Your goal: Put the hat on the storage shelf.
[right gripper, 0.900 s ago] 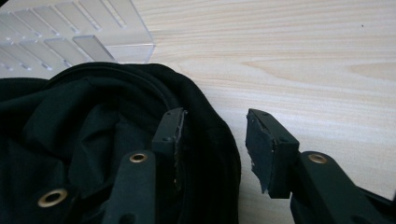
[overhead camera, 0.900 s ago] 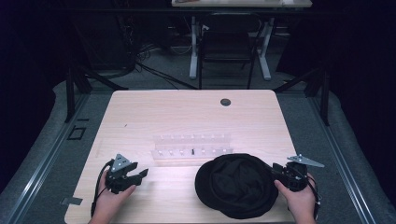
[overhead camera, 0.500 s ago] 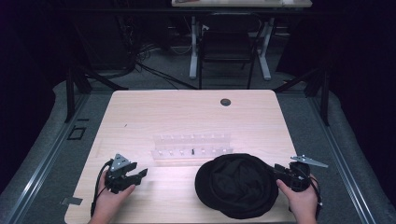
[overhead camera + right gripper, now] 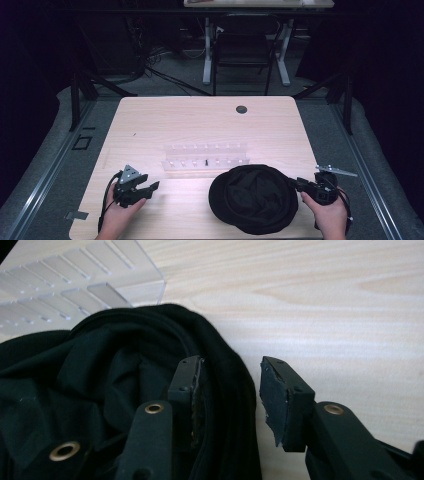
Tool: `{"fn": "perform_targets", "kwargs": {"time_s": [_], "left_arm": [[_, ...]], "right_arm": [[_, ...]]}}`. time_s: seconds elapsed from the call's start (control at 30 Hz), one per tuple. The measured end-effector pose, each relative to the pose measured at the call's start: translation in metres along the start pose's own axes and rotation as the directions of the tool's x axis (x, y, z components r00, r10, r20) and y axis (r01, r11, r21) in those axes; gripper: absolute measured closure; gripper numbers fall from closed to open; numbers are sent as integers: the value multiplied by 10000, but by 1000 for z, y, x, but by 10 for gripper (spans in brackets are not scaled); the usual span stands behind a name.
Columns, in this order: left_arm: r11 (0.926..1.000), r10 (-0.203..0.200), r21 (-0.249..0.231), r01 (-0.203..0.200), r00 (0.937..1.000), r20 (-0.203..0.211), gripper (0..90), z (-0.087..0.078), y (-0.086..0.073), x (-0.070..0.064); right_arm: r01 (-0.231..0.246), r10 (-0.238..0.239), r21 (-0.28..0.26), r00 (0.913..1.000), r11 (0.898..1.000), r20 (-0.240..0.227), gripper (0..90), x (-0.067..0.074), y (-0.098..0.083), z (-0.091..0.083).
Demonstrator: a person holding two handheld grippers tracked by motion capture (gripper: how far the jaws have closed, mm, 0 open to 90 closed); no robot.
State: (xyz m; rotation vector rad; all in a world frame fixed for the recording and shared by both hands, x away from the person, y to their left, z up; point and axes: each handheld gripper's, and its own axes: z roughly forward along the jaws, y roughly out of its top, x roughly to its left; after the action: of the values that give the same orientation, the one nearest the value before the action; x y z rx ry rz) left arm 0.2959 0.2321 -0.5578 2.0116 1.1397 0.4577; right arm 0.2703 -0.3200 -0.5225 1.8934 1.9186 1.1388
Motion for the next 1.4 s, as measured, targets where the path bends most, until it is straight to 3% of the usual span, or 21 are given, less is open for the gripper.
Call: {"fn": "perform_targets", "kwargs": {"time_s": [0.07, 0.1, 0.27, 0.5, 0.83, 0.9, 1.03, 1.07, 1.1, 1.13, 1.17, 1.3, 1.33, 1.4], "left_arm": [[9999, 96, 84, -96, 10000, 16, 455, 0, 0, 0], [10000, 56, -4, -56, 10000, -13, 455, 1, 0, -1], [10000, -6, -13, 6, 10000, 10, 455, 2, 0, -1], [10000, 30, 12, -30, 10000, 20, 455, 3, -1, -2], [10000, 6, 59, -6, 10000, 28, 456, 3, -1, -3], [10000, 28, 67, -28, 10000, 19, 455, 3, -1, -3], [10000, 53, 82, -53, 10000, 24, 455, 3, -1, -2], [10000, 50, 75, -50, 10000, 24, 455, 3, -1, -2], [10000, 61, 78, -61, 10000, 23, 455, 3, -1, -2], [9999, 61, 82, -61, 10000, 26, 455, 3, -1, -2], [9999, 65, 84, -65, 10000, 29, 455, 3, -1, -2], [9999, 65, 151, -65, 10000, 42, 455, 3, -1, -3], [9999, 66, 107, -66, 10000, -4, 455, 4, -1, -3], [9999, 59, 87, -59, 10000, 4, 455, 4, -1, -4]], "right_arm": [[-68, 67, 393, 10000, 9992, 27, 620, 0, 1, -1], [-176, 187, 566, 9997, 9982, -185, 627, 0, 0, 1], [-198, 199, 1088, 9998, 9939, -2, 648, 0, 0, 3], [-462, 454, 1541, 9989, 9870, 87, 676, -3, 1, 3], [-575, 546, 2598, 9983, 9639, 182, 690, -13, 5, 7], [-718, 704, 2833, 9974, 9563, 154, 701, -14, 9, 8], [-592, 600, 3657, 9982, 9288, 91, 720, -15, 20, 14], [-558, 623, 3960, 9981, 9166, -35, 732, -17, 24, 16], [-558, 623, 3960, 9981, 9166, -35, 732, -17, 24, 16], [-467, 542, 4253, 9985, 9039, -56, 737, -17, 28, 20], [-467, 542, 4253, 9985, 9039, -56, 737, -17, 28, 20], [-411, 576, 4853, 9982, 8734, -192, 739, -16, 33, 28], [-411, 576, 4853, 9982, 8734, -192, 739, -16, 33, 28], [-145, 354, 5325, 9989, 8463, -291, 742, -16, 35, 31]]}}
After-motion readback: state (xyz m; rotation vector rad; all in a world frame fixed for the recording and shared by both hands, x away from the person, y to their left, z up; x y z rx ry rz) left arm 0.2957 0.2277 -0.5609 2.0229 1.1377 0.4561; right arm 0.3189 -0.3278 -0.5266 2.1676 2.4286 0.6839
